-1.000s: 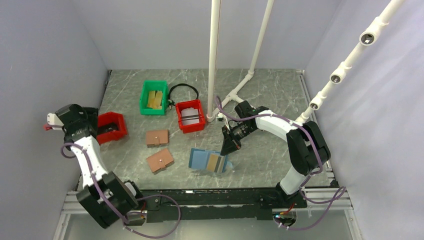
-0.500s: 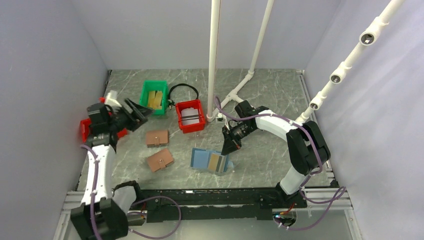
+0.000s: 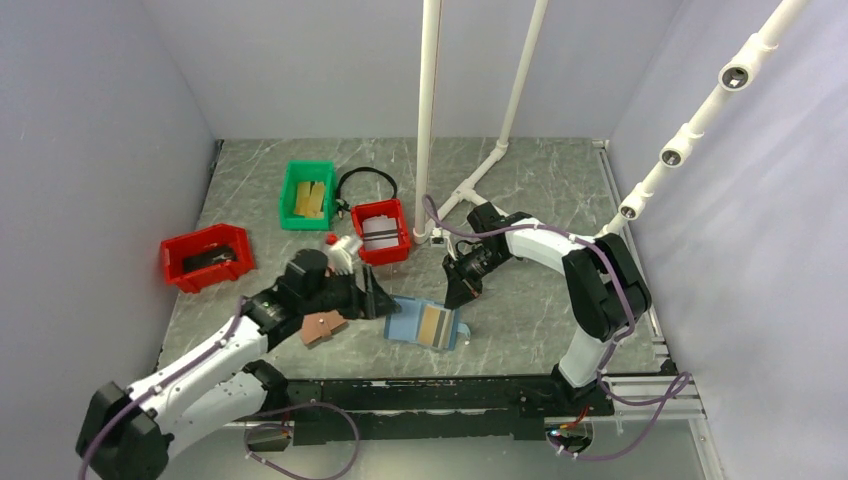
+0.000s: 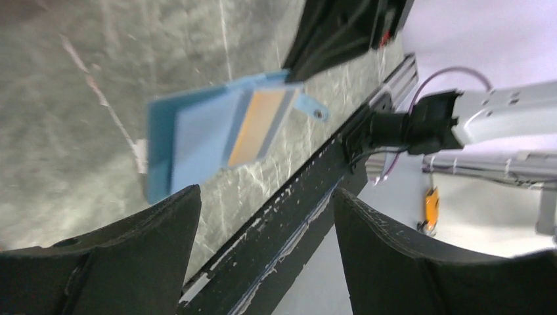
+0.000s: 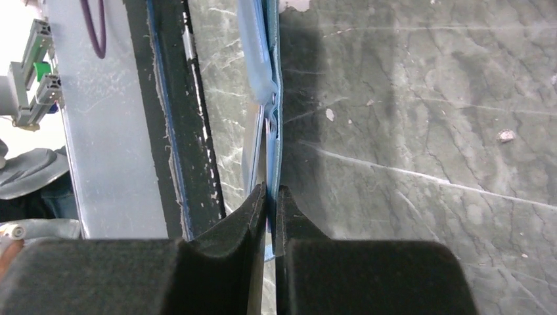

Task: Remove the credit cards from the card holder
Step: Remove the credit card from the card holder.

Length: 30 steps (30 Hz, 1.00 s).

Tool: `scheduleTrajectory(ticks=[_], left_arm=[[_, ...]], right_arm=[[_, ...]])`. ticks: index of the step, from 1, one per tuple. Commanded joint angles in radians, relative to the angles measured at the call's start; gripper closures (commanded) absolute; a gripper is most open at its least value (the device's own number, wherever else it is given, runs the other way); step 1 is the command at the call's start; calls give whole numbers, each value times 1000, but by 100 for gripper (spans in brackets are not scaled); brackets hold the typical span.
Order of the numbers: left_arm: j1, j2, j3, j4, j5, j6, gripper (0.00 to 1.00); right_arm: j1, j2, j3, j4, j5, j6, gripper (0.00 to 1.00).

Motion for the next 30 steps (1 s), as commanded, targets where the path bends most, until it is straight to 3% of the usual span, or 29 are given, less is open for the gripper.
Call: scheduleTrajectory(ticks=[1, 6, 10, 14, 21, 30], left_arm=[[-199, 78, -2, 186, -255, -58, 22], [-321, 260, -4, 327, -333, -85, 26], [-352, 374, -4, 419, -352, -105, 25], [-359, 432, -16, 477, -366, -109, 24], [-359, 474, -17, 513, -331, -95, 22], [-405, 525, 52, 368, -378, -60, 23]], right_arm=[[-4, 10, 26, 32, 55, 19, 89], [-3, 6, 23, 44, 76, 37, 71], [-4, -8, 17, 52, 89, 47, 49], [-3, -26, 7, 68, 92, 60, 38], [3, -9, 7, 77, 90, 74, 37], [0, -28, 14, 57, 63, 50, 43]])
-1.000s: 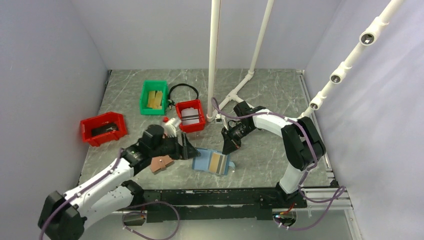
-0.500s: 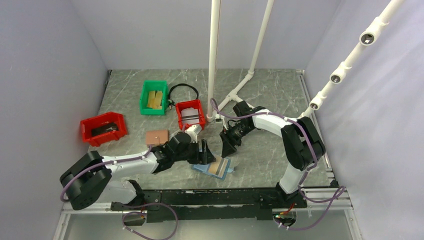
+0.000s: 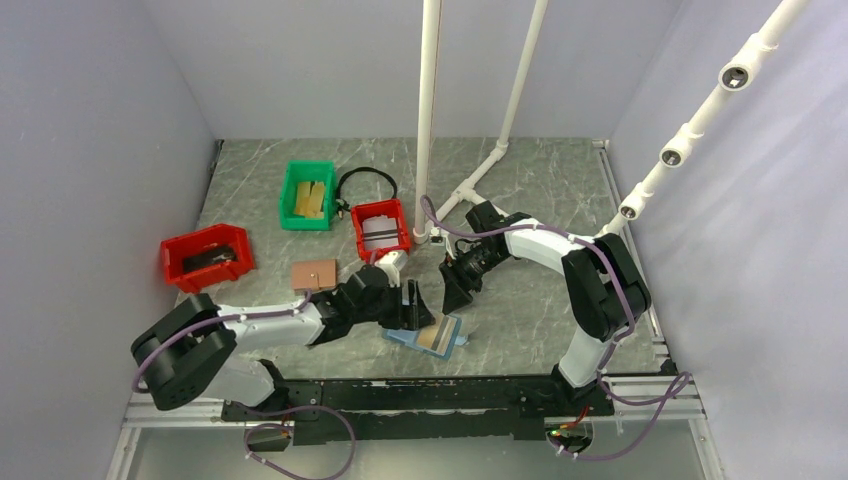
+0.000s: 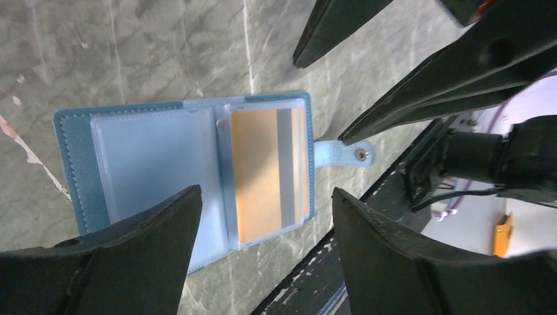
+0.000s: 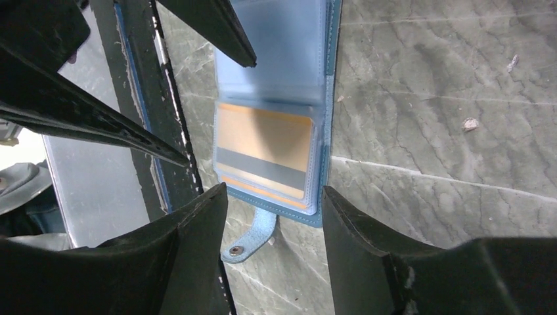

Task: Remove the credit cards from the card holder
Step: Remove the credit card from the card holder.

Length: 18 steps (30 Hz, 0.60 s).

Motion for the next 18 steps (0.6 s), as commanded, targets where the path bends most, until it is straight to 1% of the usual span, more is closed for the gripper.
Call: scheduleTrajectory(ticks=[1, 5, 9, 12, 18], left_arm=[[-61, 64, 89, -92, -68, 30, 23], [-121, 143, 190, -226, -168, 36, 24], [-132, 191, 219, -303, -230, 5, 36], [-132, 198, 197, -286, -235, -24, 44], [-132, 193, 155, -289, -252, -61, 50]], right_arm=[[1, -28, 15, 6, -7, -11, 44], [1, 1, 0, 44, 36, 40, 49], [1, 19, -11, 84, 80, 91, 50], [0, 24, -20, 100, 99, 111, 49], [11, 51, -22, 102, 80, 122, 47]])
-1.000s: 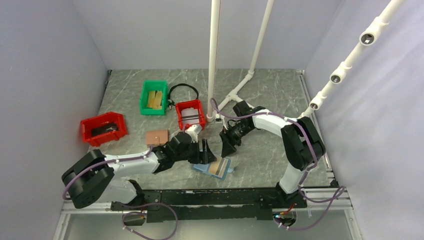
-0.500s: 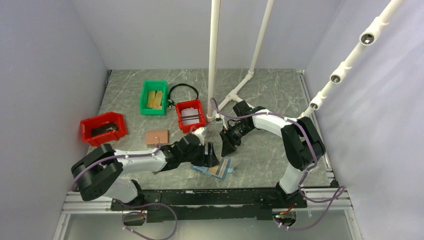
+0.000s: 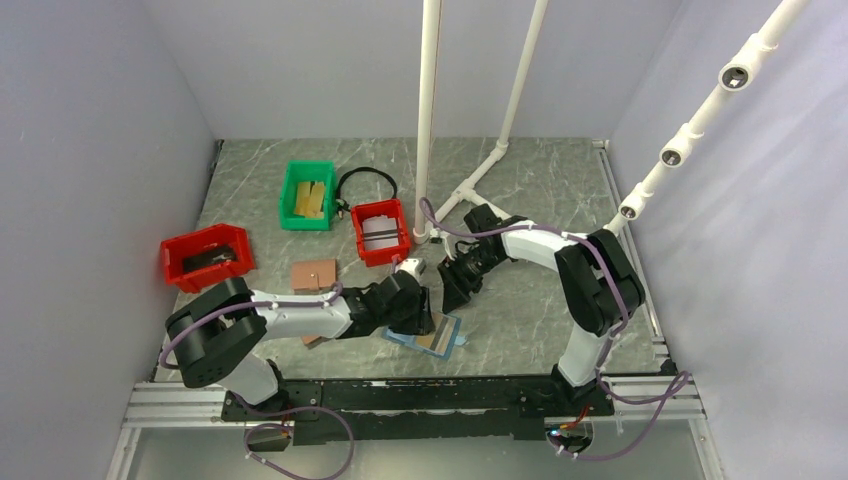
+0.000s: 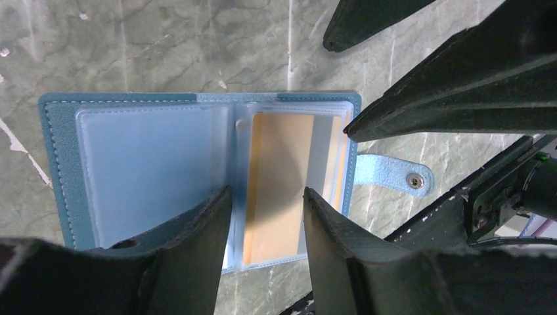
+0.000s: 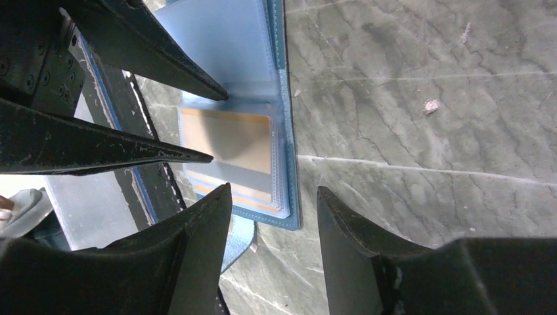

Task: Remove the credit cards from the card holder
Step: Remove the credit card from the card holder.

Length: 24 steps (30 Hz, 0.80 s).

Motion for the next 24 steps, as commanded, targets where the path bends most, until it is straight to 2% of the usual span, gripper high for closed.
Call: scheduleTrajectory(ticks=[1, 9, 14, 18, 24], left_arm=[[-2, 5, -42, -43, -55, -38, 52], [-2, -13, -105, 4, -71, -88, 61], [-1, -41, -146, 73, -55, -106, 61], [-1, -86, -197, 157, -38, -119, 58], [-1, -157, -259, 228, -15, -116, 43]], right_arm=[[13, 26, -2, 31, -3, 25, 46], [37, 45, -1, 25, -3, 32, 46], [41, 38, 11, -7, -100, 5, 50], [42, 23, 13, -22, -169, -9, 58], [42, 30, 19, -25, -183, -3, 63]])
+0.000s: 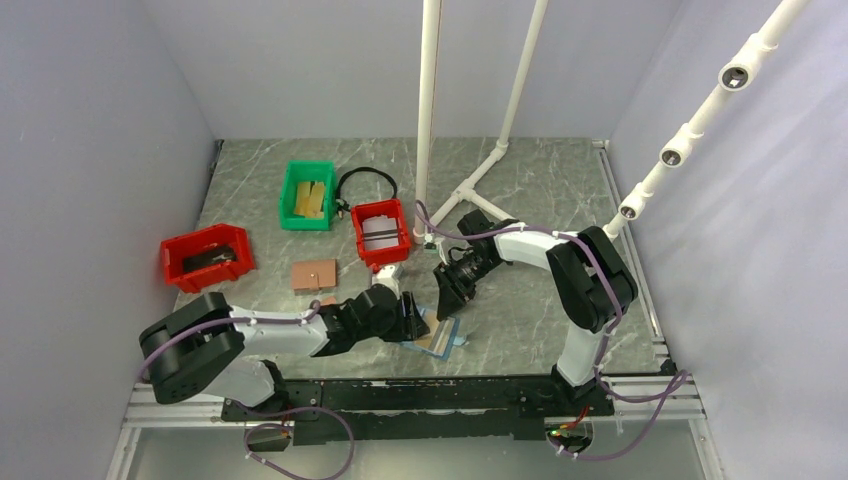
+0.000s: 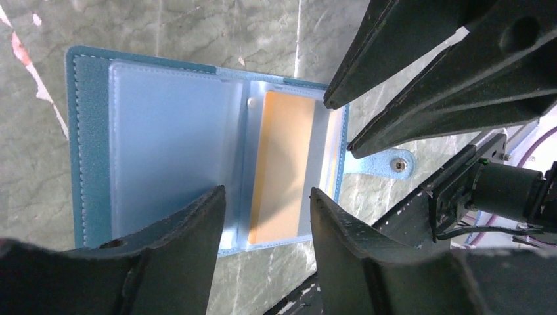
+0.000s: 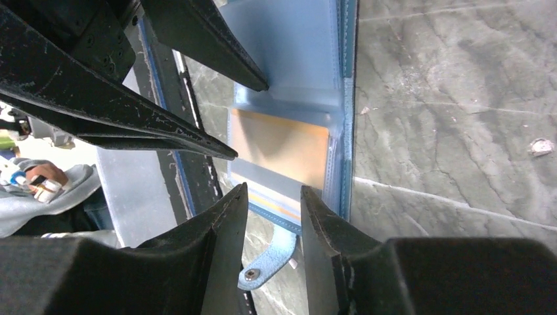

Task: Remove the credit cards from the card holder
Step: Remove the credit card from the card holder.

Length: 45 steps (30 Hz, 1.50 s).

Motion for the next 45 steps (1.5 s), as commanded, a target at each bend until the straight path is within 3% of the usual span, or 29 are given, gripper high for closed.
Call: scheduleTrajectory(ticks=[1, 6, 11, 19, 27, 30, 36, 45], left_arm=[[-1, -42, -49, -3, 13, 9, 41], [0, -58, -36, -67, 11, 24, 43], [0, -14, -19, -58, 22, 20, 59], [-1, 40, -17, -22, 40, -1, 63], [5, 15, -42, -2, 42, -14, 60], [10, 10, -58, 30, 57, -22, 54], [15, -6, -81, 92, 94, -1, 43], [17, -3, -56, 77, 143, 58, 37]], right_arm=[[4, -17, 18, -12, -41, -11, 64], [2, -58, -8, 64, 143, 42, 62], [7, -42, -11, 59, 148, 40, 55], [39, -8, 4, 26, 122, 17, 54], [42, -29, 17, -10, -6, -18, 62], [42, -35, 17, -15, -47, -22, 65], [39, -20, 20, -3, -28, 3, 71], [26, -17, 18, 6, -61, 23, 76]])
